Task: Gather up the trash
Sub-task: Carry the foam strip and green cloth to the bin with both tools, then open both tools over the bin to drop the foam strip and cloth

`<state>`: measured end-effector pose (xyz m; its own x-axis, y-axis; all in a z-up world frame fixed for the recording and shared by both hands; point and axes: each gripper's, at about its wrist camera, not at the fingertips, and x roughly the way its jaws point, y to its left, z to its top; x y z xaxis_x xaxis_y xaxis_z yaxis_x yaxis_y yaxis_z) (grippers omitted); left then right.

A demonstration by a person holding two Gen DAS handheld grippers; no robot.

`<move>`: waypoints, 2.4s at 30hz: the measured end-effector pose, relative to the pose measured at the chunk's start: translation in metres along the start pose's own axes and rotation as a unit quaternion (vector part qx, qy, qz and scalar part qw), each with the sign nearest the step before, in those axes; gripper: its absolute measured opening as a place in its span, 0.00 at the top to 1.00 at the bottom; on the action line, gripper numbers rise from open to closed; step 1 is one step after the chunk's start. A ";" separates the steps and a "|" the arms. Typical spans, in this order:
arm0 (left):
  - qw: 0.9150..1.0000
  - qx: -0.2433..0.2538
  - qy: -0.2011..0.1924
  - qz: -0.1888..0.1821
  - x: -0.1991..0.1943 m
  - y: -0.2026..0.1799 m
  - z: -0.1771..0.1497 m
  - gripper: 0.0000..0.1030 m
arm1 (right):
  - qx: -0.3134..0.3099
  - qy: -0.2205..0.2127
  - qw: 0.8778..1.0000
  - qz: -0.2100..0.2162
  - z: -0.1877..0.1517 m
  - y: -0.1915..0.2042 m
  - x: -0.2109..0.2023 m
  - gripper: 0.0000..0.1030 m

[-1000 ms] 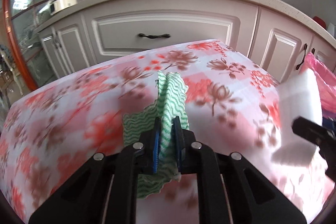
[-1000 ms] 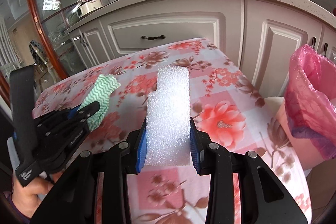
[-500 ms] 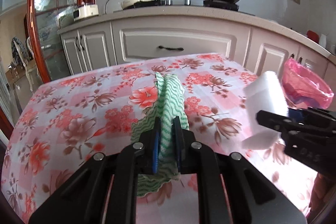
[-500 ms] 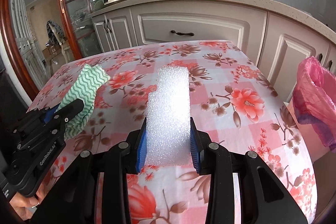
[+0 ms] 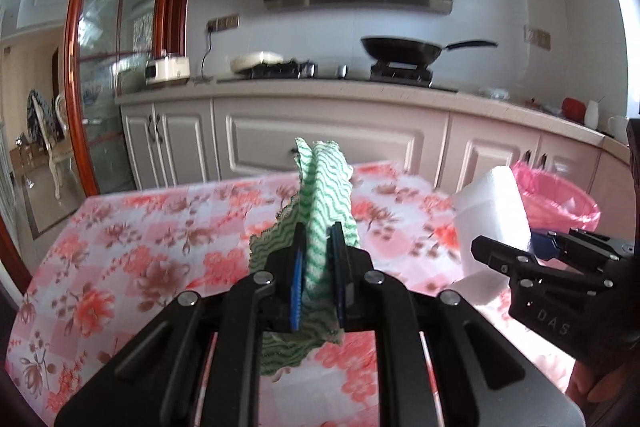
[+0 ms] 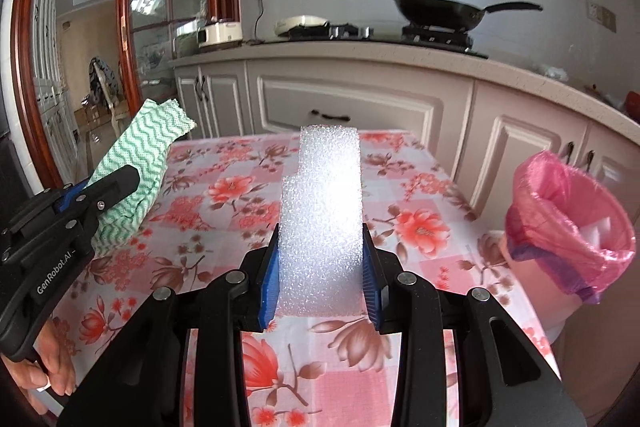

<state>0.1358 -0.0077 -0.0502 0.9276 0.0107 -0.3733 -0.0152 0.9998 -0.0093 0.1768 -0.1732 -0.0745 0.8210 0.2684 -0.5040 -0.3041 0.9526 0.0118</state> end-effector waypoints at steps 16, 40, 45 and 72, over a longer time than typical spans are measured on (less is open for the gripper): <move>0.995 0.057 -0.048 -0.064 0.001 -0.083 0.024 0.87 | 0.051 -0.036 0.996 -0.063 0.000 -0.074 -0.031 0.68; 0.970 0.080 -0.037 -0.228 0.102 -0.254 0.076 0.85 | 0.119 -0.033 0.970 -0.210 0.009 -0.259 -0.024 0.68; 0.964 0.077 -0.032 -0.251 0.126 -0.288 0.088 0.85 | 0.122 -0.021 0.968 -0.217 0.010 -0.292 -0.016 0.68; 0.973 0.049 0.015 -0.225 0.197 -0.289 0.075 0.52 | 0.130 0.015 0.968 -0.216 0.007 -0.332 0.024 0.49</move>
<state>0.3508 -0.2931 -0.0511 0.8213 -0.4272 -0.3783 0.4271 0.8998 -0.0889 0.3006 -0.4825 -0.0843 0.8293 -0.1628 -0.5346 0.1988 0.9800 0.0100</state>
